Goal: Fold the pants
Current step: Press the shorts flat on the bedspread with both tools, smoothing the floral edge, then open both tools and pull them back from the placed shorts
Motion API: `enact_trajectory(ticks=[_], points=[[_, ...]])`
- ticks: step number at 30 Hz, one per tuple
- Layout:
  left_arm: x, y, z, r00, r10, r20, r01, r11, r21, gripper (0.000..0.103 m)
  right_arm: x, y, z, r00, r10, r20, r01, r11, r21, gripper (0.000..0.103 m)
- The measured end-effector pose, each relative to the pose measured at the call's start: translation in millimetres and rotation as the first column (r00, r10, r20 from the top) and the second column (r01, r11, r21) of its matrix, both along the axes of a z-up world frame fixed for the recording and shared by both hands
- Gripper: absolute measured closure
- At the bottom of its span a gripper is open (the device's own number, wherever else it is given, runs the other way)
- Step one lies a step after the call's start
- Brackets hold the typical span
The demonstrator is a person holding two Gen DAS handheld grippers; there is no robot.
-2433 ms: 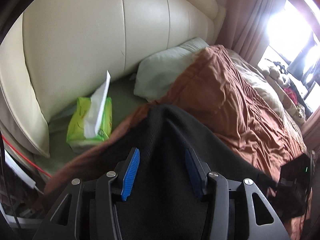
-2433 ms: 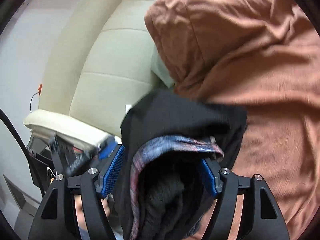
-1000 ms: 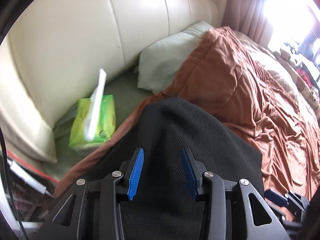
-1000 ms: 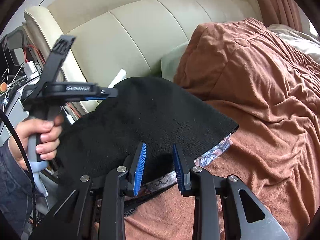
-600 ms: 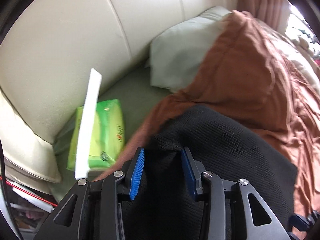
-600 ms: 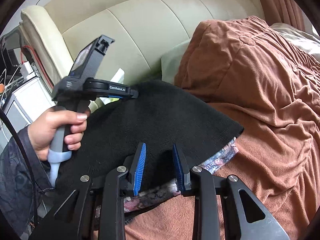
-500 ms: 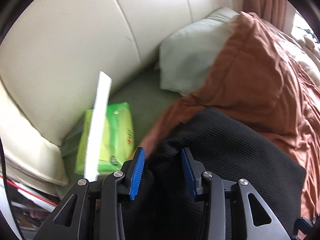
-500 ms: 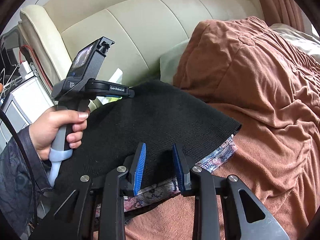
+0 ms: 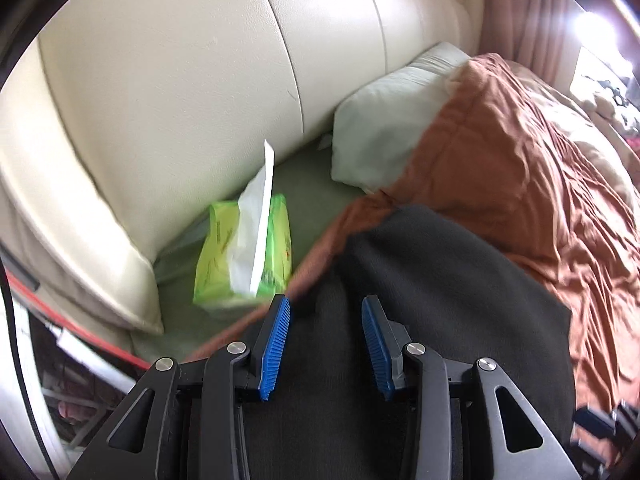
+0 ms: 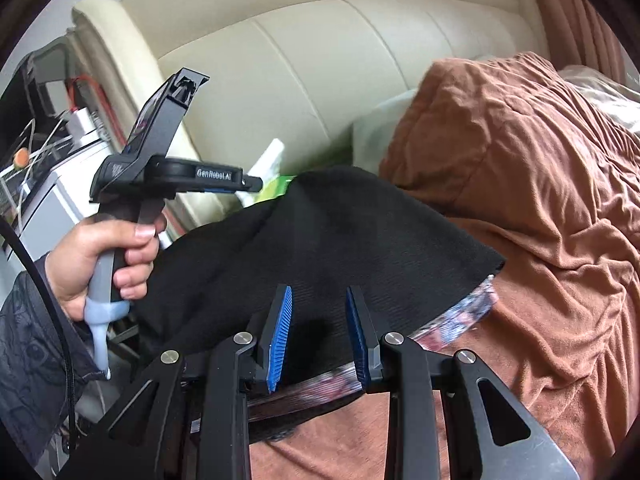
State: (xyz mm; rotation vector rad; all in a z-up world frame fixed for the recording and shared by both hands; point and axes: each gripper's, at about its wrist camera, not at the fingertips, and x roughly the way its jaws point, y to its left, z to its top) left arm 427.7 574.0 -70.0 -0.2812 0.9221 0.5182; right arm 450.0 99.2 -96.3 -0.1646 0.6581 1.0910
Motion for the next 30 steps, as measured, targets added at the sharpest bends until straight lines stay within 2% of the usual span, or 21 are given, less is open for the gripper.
enact_trajectory(ticks=[5,10,14,21,25,30], points=[[-38,-10,-9,1.0,0.001,-0.005,-0.001,0.999,-0.045,0.062,-15,1,0,1.0,0.028,0.014,-0.028,0.999,-0.026,0.078],[-72,2,-27,0.996,0.078,-0.031,-0.081,0.993,-0.081,0.063,-16,3,-12,1.0,0.008,0.015,-0.007,0.994,-0.105,0.078],[-94,1,-30,0.991,0.123,-0.058,-0.125,0.992,-0.034,0.064,-17,-2,-12,1.0,-0.013,0.007,0.014,0.992,-0.129,0.078],[-110,-13,-26,0.985,0.122,-0.123,-0.116,0.992,0.057,0.063,-31,-8,-12,1.0,-0.017,0.008,0.019,0.979,-0.204,0.078],[-122,-23,-21,0.983,0.115,-0.143,-0.105,0.992,0.076,0.063,-34,-23,-3,0.999,-0.031,-0.007,0.029,0.977,-0.21,0.078],[-135,-41,-1,0.989,0.101,-0.111,-0.093,0.993,0.076,0.063,-44,-45,17,0.998,-0.056,0.011,0.057,0.979,-0.193,0.078]])
